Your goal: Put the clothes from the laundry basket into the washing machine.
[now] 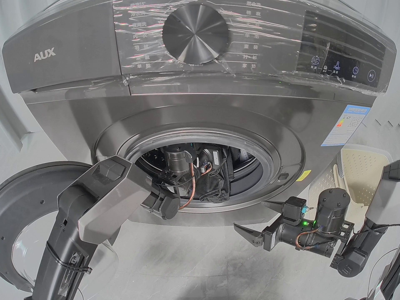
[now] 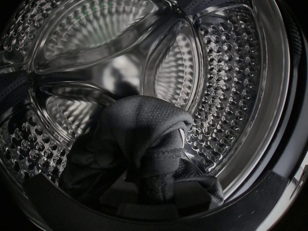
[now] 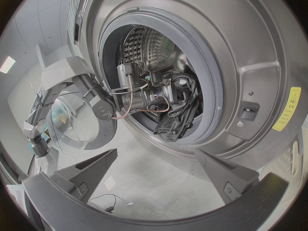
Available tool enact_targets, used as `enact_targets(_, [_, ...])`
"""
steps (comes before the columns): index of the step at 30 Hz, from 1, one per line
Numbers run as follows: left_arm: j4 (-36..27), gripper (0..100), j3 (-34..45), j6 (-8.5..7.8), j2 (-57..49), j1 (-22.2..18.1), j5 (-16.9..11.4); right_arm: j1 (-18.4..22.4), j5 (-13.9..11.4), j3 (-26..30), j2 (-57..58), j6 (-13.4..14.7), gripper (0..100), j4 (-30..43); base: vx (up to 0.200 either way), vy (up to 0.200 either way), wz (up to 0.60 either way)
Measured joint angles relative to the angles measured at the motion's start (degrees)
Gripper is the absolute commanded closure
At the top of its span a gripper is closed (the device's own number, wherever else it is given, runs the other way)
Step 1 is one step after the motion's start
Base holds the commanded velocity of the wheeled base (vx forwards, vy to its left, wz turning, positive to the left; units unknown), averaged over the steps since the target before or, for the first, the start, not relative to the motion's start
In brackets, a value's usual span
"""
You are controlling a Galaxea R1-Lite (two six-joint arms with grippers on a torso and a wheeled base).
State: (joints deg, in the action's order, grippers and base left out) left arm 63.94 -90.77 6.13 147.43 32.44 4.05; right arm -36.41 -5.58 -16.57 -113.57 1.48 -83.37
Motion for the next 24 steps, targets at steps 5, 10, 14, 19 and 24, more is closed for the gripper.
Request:
enact_targets(5, [-0.44, 100, -5.97, 0.93, 2.49, -0.67, 1.5, -0.1, -0.02, -0.05, -0.18, 0.0, 0, 0.0, 0.0, 0.0, 0.0])
enact_targets(10, [-2.3, 100, -13.49, 1.74, 4.94, -1.05, 3.75, -0.11, -0.02, -0.05, -0.32, 0.02, 0, 0.0, 0.0, 0.0, 0.0])
enact_targets(14, [-6.06, 100, -19.85, 2.82, 6.56, -2.1, 5.77, -0.07, 0.0, -0.02, -0.38, 0.07, 0, -0.02, 0.0, 0.0, 0.0])
enact_targets(19, [-7.5, 0, -23.11, 3.66, 7.73, -3.43, 6.81, -0.05, -0.02, 0.04, -0.46, 0.11, 0, -0.02, 0.0, 0.0, 0.0])
enact_targets(24, [-7.47, 0, -23.39, 3.69, 7.95, -3.47, 6.92, -0.02, -0.02, 0.06, -0.51, 0.09, 0, 0.0, 0.0, 0.0, 0.0])
